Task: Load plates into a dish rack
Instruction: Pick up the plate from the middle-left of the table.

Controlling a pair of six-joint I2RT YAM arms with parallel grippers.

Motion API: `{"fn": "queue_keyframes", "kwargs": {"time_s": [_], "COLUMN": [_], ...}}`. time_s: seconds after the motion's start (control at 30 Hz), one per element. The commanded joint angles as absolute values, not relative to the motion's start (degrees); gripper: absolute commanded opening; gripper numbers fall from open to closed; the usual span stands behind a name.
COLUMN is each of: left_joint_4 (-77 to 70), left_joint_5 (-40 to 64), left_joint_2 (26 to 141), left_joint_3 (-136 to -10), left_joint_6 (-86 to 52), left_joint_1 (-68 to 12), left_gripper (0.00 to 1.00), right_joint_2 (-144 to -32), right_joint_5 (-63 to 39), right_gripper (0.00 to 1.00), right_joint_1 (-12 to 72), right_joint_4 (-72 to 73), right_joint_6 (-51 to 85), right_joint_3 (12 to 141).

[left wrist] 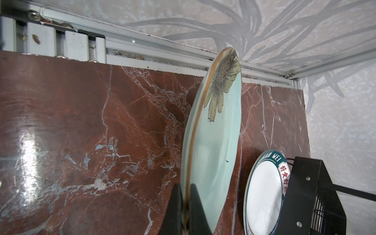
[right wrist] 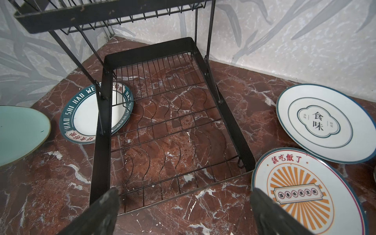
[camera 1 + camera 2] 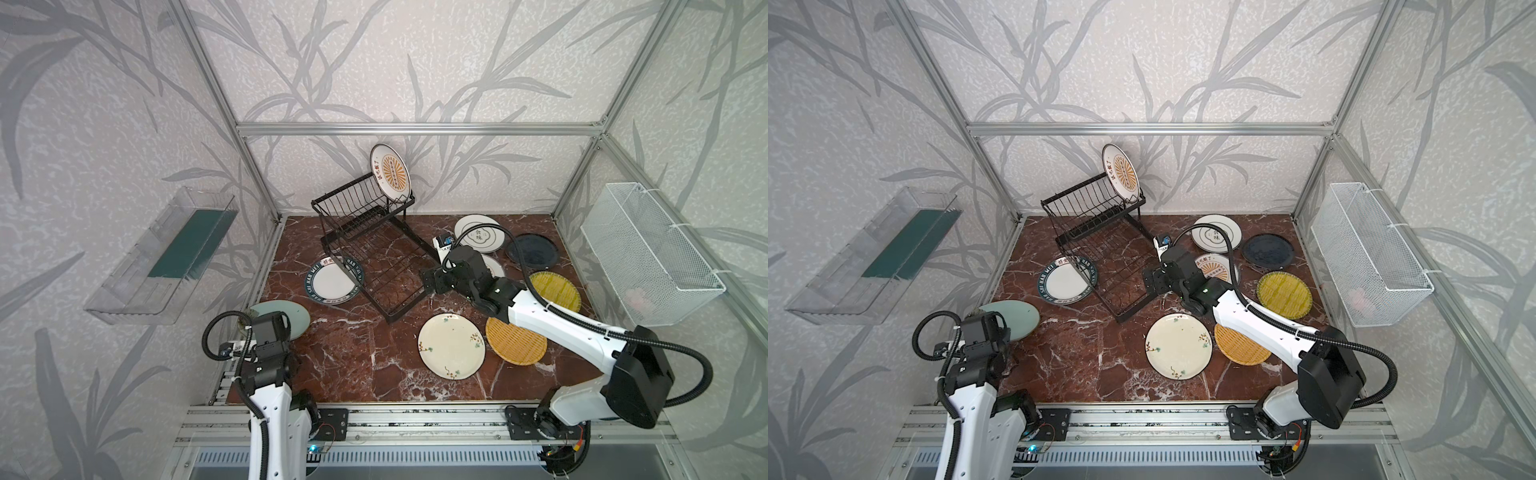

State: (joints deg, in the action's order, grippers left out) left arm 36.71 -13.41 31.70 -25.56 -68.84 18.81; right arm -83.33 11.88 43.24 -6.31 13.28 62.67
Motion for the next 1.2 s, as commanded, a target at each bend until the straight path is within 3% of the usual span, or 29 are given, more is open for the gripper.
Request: {"fn": "queue_keyframes", "kwargs": {"time_s": [0.0, 0.43, 1.17], "left_joint_4": [28.9, 29.1, 30.6], "left_joint_5": [-13.1, -11.0, 16.2], "left_joint_2": [30.9, 31.8, 30.6], "left_joint_3": [-29.2, -37.2, -42.3], "left_joint_6": [-64.9, -58.4, -47.6], "left_joint_1": [19.2, 19.2, 17.4], "left_gripper": [0.00, 0.00, 0.00], "right_joint_2": [-83.9, -85.5, -88.0], "right_joint_5": [11.6, 9.8, 0.7], "right_gripper": [0.99, 0.99, 0.99], "right_joint_1": [43.6, 43.6, 39.1], "right_joint_4": [-5.8, -6.2, -8.1], "right_joint_6": [13.7, 14.0, 19.6], "right_joint_3": [63.8, 65.6, 69.7]}}
